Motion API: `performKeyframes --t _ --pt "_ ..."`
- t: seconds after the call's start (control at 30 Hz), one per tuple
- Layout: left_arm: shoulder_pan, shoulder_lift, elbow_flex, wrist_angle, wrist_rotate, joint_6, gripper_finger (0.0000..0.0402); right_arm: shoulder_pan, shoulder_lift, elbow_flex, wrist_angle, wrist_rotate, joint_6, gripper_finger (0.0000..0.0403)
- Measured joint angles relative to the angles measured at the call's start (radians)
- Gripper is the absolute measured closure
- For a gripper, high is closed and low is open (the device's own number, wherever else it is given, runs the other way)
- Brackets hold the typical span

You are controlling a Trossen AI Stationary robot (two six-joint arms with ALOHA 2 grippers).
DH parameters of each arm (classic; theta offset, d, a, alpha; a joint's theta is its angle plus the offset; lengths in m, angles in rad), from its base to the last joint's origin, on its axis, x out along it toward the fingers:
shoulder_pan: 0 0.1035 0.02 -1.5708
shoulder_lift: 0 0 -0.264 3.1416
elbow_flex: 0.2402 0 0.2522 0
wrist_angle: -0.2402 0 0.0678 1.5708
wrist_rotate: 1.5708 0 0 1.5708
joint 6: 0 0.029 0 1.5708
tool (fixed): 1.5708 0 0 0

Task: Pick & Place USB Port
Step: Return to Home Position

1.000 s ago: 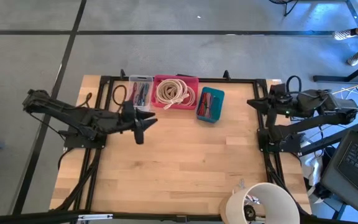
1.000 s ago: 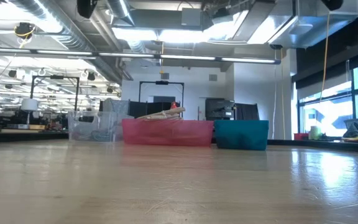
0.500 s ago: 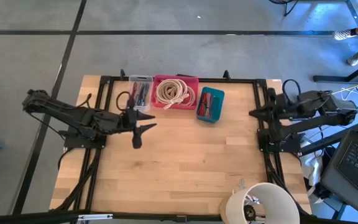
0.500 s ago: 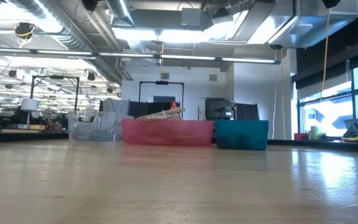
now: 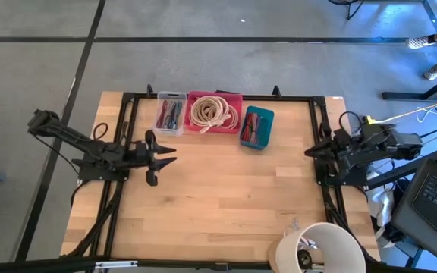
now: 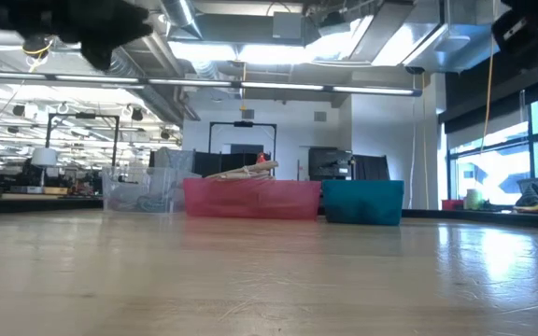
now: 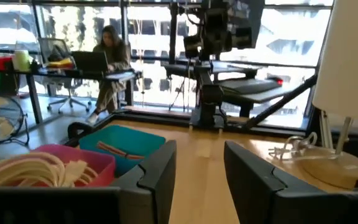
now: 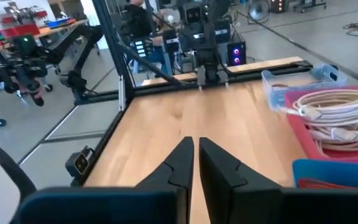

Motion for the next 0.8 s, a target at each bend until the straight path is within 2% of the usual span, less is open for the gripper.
performKeyframes --t 0.1,0.23,0.37,0.43,0.6,0.8 --pt "0.006 -0.03 -0.094 0.103 0.0 -0.009 0.0274 0.0 -0.03 -0.021 0.014 0.0 0.019 0.0372" --pt "0.017 -0.059 -0.16 0.123 0.033 -0.061 0.0274 0.0 -0.031 -0.013 0.11 0.034 0.096 0.0372" --pt "0.063 -0.06 -0.201 0.104 0.044 -0.084 0.0274 0.0 -0.006 -0.017 0.233 0.012 -0.111 0.0372" --pt "0.104 -0.061 -0.223 0.113 0.054 -0.087 0.0274 0.0 -0.003 -0.018 0.261 0.051 -0.19 0.0372" --pt "0.22 -0.08 -0.232 0.09 0.196 -0.064 0.0274 0.0 -0.009 -0.017 0.281 0.137 -0.263 0.0372" --pt "0.339 -0.083 -0.232 0.036 0.325 -0.036 0.0274 0.0 -0.008 -0.018 0.243 0.141 -0.237 0.0372"
